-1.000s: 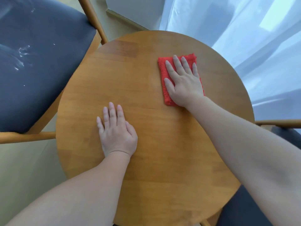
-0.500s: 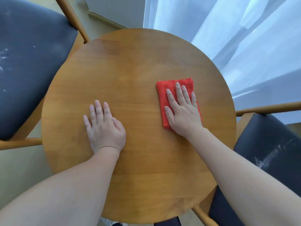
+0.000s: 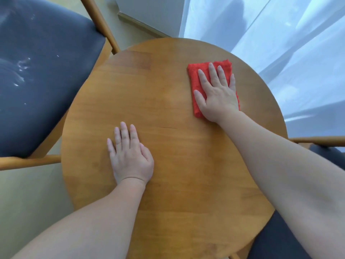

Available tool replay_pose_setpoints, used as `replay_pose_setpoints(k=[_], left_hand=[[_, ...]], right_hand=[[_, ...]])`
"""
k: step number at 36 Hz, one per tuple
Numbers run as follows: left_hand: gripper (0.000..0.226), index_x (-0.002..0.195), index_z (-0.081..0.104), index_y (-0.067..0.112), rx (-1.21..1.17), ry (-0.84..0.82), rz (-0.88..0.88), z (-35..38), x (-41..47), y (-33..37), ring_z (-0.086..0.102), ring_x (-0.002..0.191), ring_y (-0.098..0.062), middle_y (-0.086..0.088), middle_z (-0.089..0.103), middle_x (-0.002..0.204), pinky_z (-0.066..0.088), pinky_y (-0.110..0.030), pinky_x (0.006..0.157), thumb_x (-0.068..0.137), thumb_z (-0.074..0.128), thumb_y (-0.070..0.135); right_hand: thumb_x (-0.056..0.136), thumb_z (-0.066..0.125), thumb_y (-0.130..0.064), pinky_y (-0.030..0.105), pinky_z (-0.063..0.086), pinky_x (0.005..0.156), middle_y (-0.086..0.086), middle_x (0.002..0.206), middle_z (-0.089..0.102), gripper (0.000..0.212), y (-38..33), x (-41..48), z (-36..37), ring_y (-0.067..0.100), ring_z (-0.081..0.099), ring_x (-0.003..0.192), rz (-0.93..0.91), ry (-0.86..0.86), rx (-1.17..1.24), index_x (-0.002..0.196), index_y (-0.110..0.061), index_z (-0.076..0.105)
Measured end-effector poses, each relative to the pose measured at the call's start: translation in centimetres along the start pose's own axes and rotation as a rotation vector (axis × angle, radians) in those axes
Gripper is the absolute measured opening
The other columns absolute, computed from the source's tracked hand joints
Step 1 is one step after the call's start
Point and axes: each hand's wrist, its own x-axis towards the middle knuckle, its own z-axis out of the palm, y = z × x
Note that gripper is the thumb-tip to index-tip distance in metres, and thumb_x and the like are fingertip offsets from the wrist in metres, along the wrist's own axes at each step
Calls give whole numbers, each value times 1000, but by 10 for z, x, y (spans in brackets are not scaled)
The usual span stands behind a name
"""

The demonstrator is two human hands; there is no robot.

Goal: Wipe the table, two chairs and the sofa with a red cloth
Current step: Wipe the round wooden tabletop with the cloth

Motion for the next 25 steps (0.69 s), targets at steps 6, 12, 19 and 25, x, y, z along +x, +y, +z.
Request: replay_pose_setpoints(k=[6, 12, 19, 25], left_hand=[[62, 150, 23, 9, -5, 5, 0, 1, -1, -1, 7, 147, -23, -8, 12, 159, -2, -42, 118, 91, 20, 28], [62, 149, 24, 9, 3, 11, 0, 1, 0, -1, 8, 147, -23, -8, 14, 159, -1, -42, 118, 91, 21, 29], [63, 149, 23, 9, 4, 19, 2, 1, -1, 0, 7, 147, -22, -8, 13, 159, -4, -40, 118, 90, 19, 29], [63, 149, 25, 9, -13, 29, -9, 2, -1, 1, 7, 147, -22, -8, 13, 159, -3, -40, 119, 89, 21, 29]], right_hand=[[94, 15, -57, 52, -6, 118, 2, 163, -3, 65, -2, 49, -11, 26, -5, 149, 20, 23, 11, 154, -32, 7], [94, 15, -57, 51, -4, 119, 2, 163, -1, 66, 2, 75, -19, 26, -4, 149, 15, 38, 11, 154, -32, 7], [95, 13, -58, 48, -3, 120, 0, 163, -4, 65, 12, 66, -18, 24, -5, 149, 24, 34, 25, 154, -33, 4], [95, 14, -57, 48, -3, 120, 0, 163, -4, 65, 31, 33, -12, 23, -5, 149, 58, 23, 20, 154, -32, 4]])
